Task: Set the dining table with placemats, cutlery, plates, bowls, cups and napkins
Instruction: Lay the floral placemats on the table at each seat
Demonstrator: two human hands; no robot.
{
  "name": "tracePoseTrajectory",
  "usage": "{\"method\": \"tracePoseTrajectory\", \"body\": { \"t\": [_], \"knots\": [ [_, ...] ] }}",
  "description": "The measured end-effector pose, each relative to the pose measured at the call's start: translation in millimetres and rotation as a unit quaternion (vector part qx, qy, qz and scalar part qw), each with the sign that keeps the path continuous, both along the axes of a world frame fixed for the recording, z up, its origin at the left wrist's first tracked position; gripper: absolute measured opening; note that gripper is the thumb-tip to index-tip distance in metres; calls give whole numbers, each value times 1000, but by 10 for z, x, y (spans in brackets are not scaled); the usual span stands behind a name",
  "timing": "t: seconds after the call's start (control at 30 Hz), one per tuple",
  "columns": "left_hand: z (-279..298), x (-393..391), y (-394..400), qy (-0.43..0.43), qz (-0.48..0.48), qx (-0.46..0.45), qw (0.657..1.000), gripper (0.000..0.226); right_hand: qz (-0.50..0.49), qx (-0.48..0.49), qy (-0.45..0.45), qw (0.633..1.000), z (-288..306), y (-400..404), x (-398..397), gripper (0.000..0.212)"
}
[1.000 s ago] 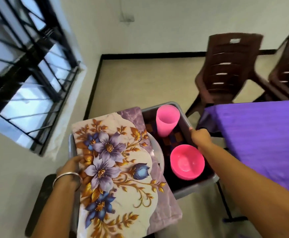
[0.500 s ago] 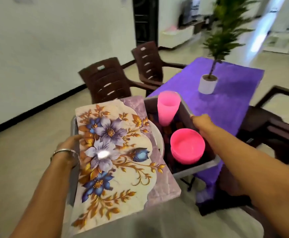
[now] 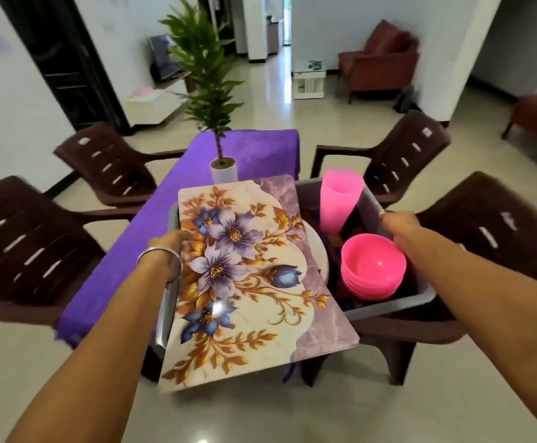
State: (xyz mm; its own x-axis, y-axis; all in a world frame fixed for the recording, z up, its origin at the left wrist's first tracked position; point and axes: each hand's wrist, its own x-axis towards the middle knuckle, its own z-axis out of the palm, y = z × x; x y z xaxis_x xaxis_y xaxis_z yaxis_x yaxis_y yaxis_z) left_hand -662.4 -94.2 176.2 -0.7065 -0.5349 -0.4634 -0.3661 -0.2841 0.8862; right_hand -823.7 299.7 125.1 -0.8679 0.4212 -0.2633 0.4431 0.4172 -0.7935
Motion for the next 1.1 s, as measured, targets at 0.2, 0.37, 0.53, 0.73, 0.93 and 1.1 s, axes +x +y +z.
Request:
{"method": "tracePoseTrajectory", "body": {
  "t": [0.2,0.37,0.53,0.73,0.93,1.1],
  "knots": [
    [-251,-802,965,-11,-63,-2,998,25,-76,-13,4,997,-125,1155,-208,47],
    [-338,-1151,1637,-31,-76,-7,997,27,-100,-52,-9,994,-389,1857,-496,48],
    [-434,-1503,2031,-50,-66,-36,996,41,-120,-64,-27,990,-744,2291,-737,52],
    [-647,-1853,2310,-90,-54,-68,992,12,-125,-102,-65,985,-1234,2545,-1033,42],
    [-1197,-2248,2293,-144,-47,-104,983,9,-145,-83,-135,977,-2038,2776,-1480,62],
    [-1831,-2587,2206,-212,-83,-106,968,22,-166,-85,-173,967,-2260,2679,-1460,57]
  ]
}}
